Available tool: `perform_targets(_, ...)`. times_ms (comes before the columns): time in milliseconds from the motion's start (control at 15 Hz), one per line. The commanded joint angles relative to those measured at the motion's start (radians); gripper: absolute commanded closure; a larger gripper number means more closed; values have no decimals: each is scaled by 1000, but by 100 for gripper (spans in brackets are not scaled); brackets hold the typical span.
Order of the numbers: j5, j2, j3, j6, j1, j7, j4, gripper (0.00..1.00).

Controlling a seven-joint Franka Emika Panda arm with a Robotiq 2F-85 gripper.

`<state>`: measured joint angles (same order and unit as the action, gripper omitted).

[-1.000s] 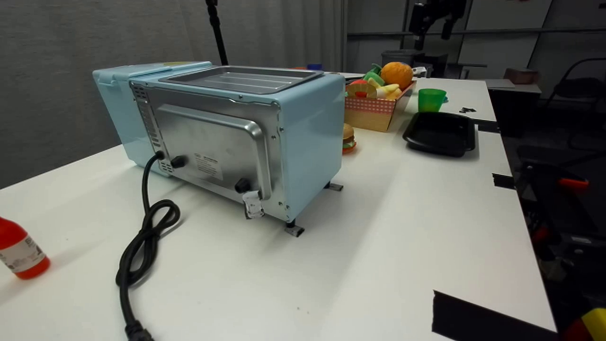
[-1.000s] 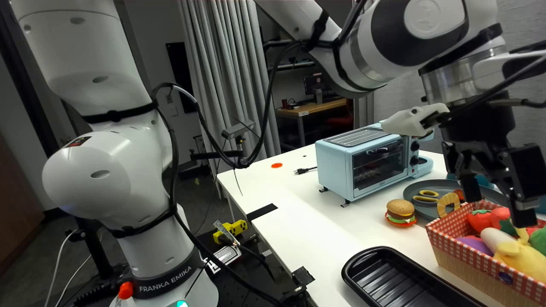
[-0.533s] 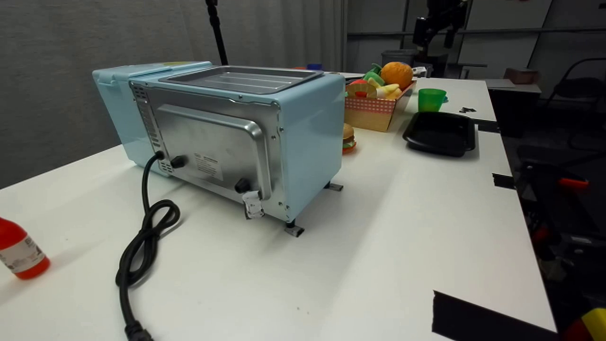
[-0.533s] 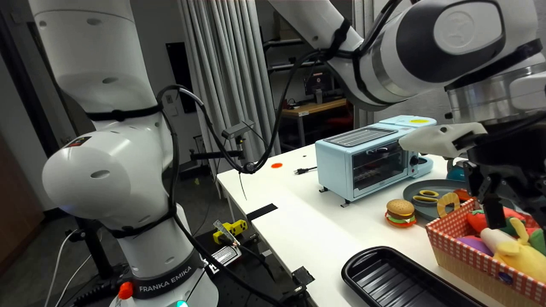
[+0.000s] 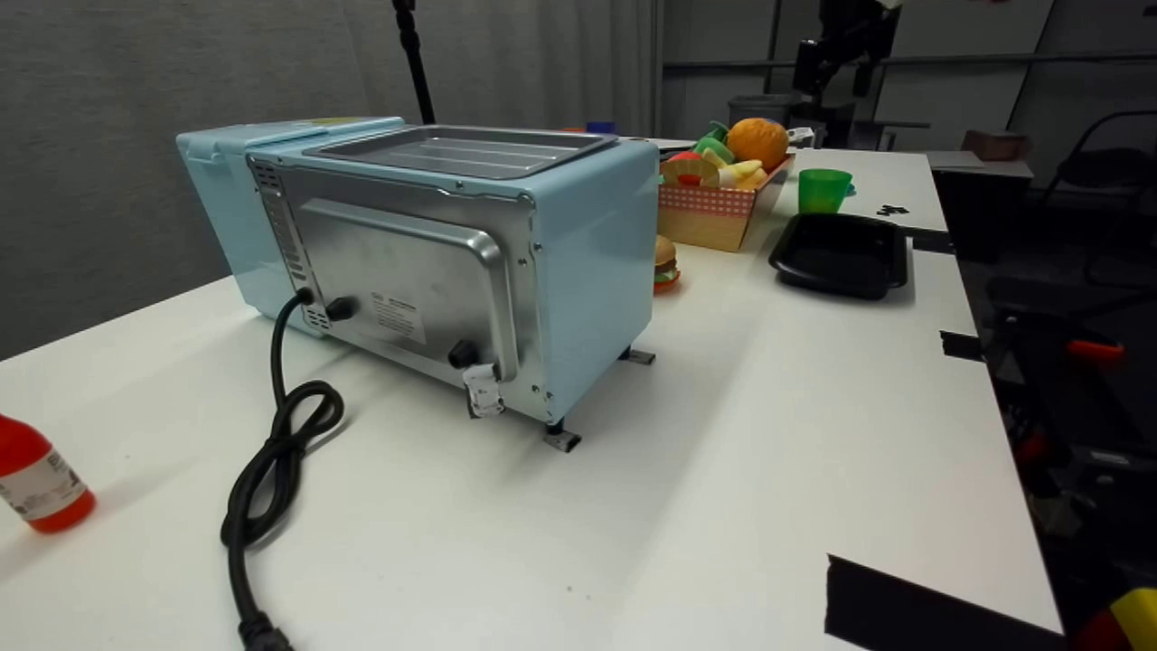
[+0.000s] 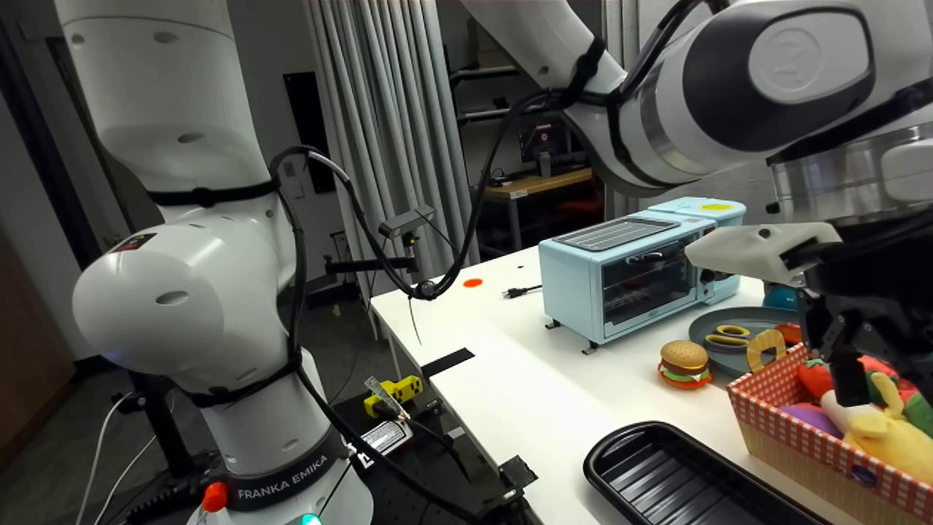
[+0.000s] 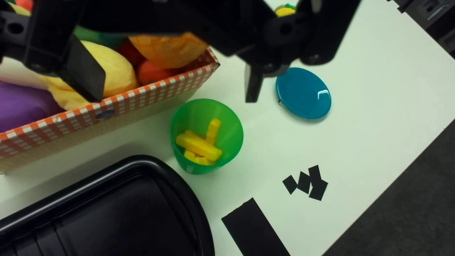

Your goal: Pour the contents of the green cup into the brown box

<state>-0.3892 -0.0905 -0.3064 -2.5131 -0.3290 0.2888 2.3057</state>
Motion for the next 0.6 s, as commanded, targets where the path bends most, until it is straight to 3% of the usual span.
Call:
perform_targets(0,4,-1,-15,1,15,-4,-2,0)
perform_targets(533,-22,-19,-13,-99,33,13,29,0)
